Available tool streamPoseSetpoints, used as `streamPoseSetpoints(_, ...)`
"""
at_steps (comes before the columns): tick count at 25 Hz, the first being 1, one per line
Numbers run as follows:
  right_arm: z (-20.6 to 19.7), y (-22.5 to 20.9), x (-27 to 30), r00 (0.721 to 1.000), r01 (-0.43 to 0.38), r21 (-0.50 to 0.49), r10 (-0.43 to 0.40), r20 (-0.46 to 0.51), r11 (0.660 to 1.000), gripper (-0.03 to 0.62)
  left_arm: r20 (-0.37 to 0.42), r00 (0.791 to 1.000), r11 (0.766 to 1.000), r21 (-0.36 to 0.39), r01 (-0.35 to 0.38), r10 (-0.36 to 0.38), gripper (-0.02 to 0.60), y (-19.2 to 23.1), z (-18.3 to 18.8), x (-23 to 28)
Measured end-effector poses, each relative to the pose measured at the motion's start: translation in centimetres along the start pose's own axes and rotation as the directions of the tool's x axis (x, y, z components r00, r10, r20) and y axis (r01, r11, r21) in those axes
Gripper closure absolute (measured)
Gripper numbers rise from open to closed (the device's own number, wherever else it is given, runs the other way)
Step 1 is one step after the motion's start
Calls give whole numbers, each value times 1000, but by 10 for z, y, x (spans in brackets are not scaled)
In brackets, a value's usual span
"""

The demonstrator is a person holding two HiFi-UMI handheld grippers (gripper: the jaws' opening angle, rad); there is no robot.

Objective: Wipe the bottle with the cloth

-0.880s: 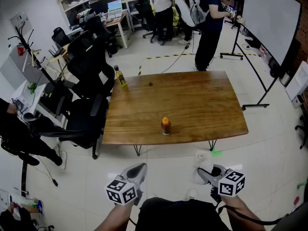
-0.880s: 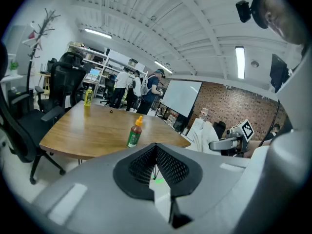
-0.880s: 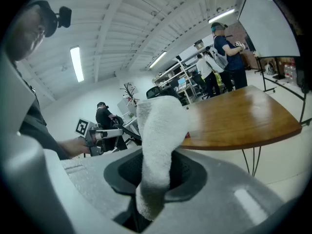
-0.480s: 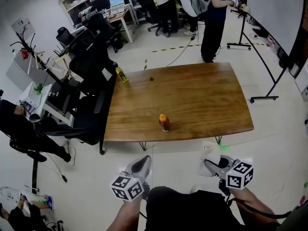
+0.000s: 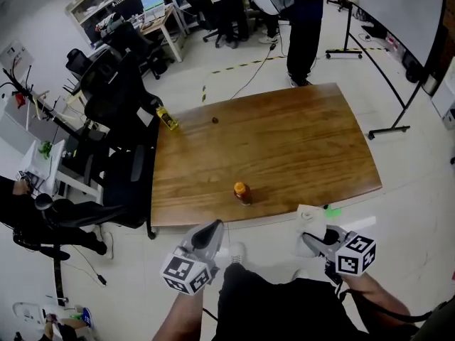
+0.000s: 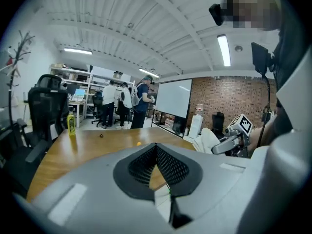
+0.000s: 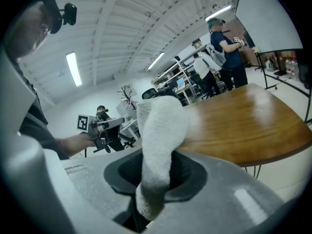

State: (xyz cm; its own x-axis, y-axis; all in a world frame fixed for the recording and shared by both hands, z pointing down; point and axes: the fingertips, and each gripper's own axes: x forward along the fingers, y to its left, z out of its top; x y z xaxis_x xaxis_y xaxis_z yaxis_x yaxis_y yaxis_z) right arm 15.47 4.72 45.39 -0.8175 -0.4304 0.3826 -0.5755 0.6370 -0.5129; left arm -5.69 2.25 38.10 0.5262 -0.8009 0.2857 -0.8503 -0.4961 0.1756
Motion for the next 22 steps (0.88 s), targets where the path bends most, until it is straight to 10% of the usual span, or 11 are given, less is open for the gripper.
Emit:
streamPoseSetpoints(6,21,14,53,990,130,74,-134,54,989,516,-42,962,951,145,273,-270,520,35,32,39)
streamPoseSetpoints(15,47,29,104,907,324,208,-366,207,923,516,-230,752,705,264,659,-618,433,49,-12,95)
streamPoseSetpoints(22,40,29,121,891,339,281,-403,209,898,516,-280,666,607,274,746,-691,428,35,-29,118)
